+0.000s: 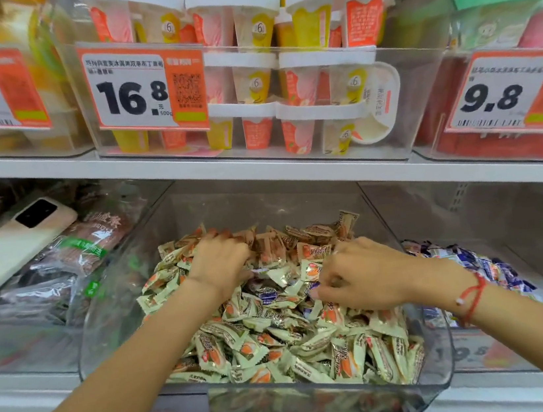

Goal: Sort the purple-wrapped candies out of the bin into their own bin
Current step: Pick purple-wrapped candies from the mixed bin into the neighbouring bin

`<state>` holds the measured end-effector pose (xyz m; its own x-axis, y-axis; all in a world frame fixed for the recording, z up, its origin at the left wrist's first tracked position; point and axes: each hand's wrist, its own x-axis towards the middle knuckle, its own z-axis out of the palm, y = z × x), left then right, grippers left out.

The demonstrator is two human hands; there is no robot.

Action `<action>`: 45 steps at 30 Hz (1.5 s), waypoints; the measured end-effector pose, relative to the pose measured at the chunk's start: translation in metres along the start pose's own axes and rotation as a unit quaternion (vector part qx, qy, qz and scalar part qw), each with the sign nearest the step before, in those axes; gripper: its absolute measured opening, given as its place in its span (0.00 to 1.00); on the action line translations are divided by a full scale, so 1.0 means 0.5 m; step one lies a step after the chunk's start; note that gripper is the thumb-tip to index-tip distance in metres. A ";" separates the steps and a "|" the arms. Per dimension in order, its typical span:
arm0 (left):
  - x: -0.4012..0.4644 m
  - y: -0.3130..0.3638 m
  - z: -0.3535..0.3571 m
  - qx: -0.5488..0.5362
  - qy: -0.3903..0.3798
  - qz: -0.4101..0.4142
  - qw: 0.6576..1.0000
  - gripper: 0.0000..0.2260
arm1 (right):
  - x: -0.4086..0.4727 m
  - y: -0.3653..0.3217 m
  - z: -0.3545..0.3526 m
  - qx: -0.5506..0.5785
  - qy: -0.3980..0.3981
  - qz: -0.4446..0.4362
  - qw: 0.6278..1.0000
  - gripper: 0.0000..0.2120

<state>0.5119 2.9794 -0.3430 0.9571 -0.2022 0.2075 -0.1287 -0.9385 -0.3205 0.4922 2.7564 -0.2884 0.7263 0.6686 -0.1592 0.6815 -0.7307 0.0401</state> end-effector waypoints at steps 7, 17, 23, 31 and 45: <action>-0.076 -0.047 -0.075 -0.105 0.032 -0.094 0.990 0.13 | 0.100 -0.027 -0.013 0.051 0.072 0.028 0.996 0.13; -0.173 -0.050 -0.043 -0.268 0.067 -0.186 0.943 0.13 | 0.135 -0.094 -0.015 0.466 0.077 -0.040 0.881 0.15; -0.181 -0.017 -0.053 -0.369 0.144 -0.138 0.907 0.22 | 0.117 -0.088 -0.003 0.542 0.133 0.003 0.830 0.10; -0.180 -0.012 -0.045 -0.399 0.116 -0.161 0.895 0.10 | 0.068 0.007 -0.006 0.050 0.008 0.140 0.989 0.06; -0.182 -0.029 -0.033 -0.429 0.109 -0.180 0.878 0.08 | 0.106 0.022 0.031 0.009 -0.054 0.046 0.997 0.05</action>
<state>0.4223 3.0069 -0.3422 0.9152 0.1908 0.3550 -0.0650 -0.7995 0.5972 0.5367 2.7817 -0.3118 0.7706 0.5814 -0.2612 0.6106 -0.7909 0.0408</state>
